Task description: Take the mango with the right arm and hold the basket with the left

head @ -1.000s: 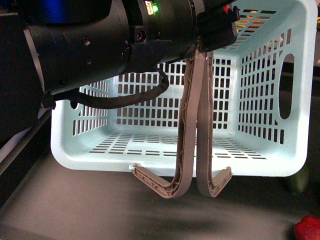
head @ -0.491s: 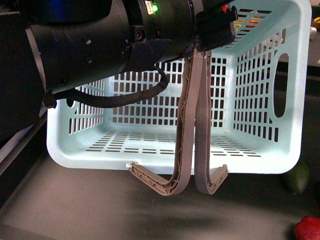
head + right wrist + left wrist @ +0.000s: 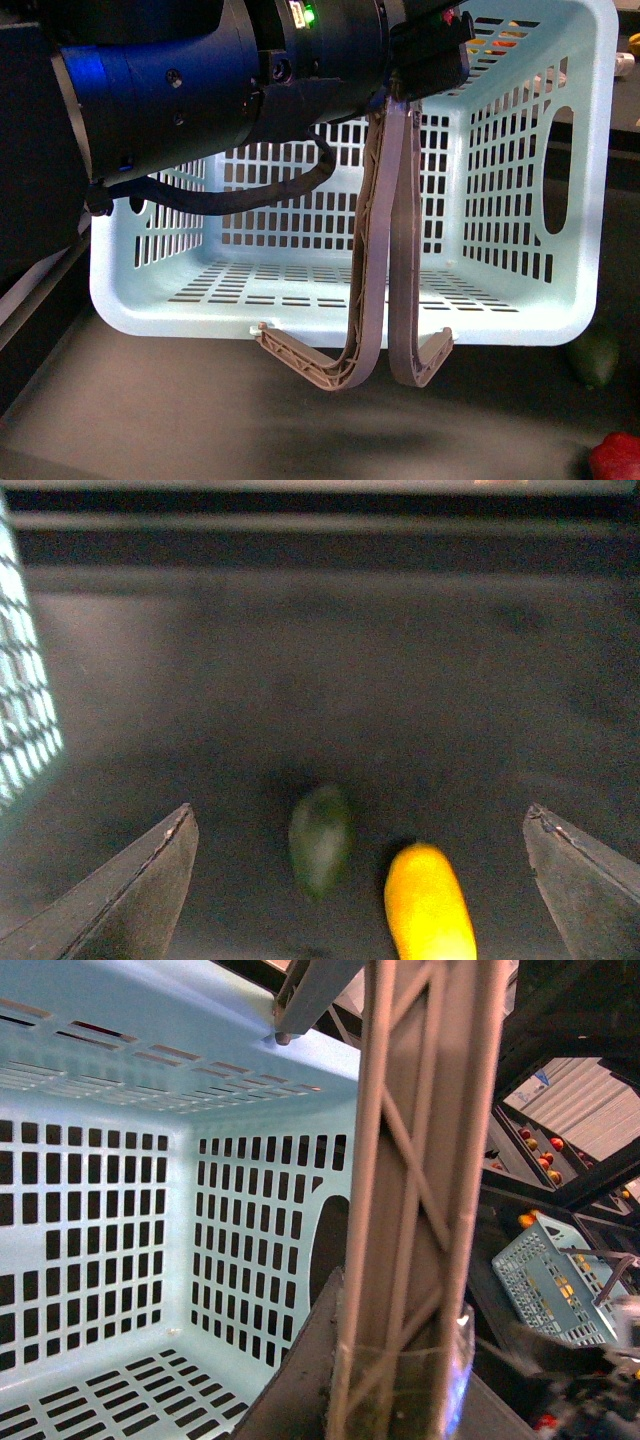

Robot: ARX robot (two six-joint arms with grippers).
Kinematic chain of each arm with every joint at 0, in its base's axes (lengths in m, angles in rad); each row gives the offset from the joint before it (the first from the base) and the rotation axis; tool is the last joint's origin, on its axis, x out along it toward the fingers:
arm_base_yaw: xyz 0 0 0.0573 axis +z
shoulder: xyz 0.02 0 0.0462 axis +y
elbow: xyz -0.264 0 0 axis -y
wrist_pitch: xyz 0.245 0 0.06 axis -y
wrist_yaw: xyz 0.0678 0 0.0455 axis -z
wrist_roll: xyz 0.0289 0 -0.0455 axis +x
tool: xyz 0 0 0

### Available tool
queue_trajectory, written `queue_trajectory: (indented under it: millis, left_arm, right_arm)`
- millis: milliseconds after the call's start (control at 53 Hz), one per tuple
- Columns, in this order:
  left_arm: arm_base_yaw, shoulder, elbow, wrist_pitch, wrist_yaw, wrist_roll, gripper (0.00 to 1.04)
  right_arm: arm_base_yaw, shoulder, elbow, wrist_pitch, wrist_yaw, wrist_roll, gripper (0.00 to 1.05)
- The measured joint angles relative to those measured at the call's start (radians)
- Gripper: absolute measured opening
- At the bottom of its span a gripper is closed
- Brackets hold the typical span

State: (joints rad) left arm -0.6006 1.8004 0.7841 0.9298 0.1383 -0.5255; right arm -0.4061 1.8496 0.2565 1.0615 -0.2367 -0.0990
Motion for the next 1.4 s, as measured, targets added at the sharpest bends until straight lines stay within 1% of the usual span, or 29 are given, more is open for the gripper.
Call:
queue_trajectory:
  millis: [283, 547, 811, 1396]
  left_arm:
    - [0.0, 0.0, 0.0, 0.0, 0.0, 0.0, 0.07]
    - [0.0, 0.0, 0.0, 0.0, 0.0, 0.0, 0.07]
    - [0.0, 0.0, 0.0, 0.0, 0.0, 0.0, 0.07]
    - [0.0, 0.0, 0.0, 0.0, 0.0, 0.0, 0.07]
  right_arm:
    - [-0.051, 0.397, 0.157, 0.025, 0.05, -0.052, 0.97]
    - [-0.105, 0.632, 0.281, 0.005, 0.083, -0.089, 0.97]
    - [-0.131, 0.738, 0.388, -0.051, 0.106, -0.096, 0.97]
    - [-0.108, 0.863, 0.597, -0.167, 0.184, -0.05, 0.97]
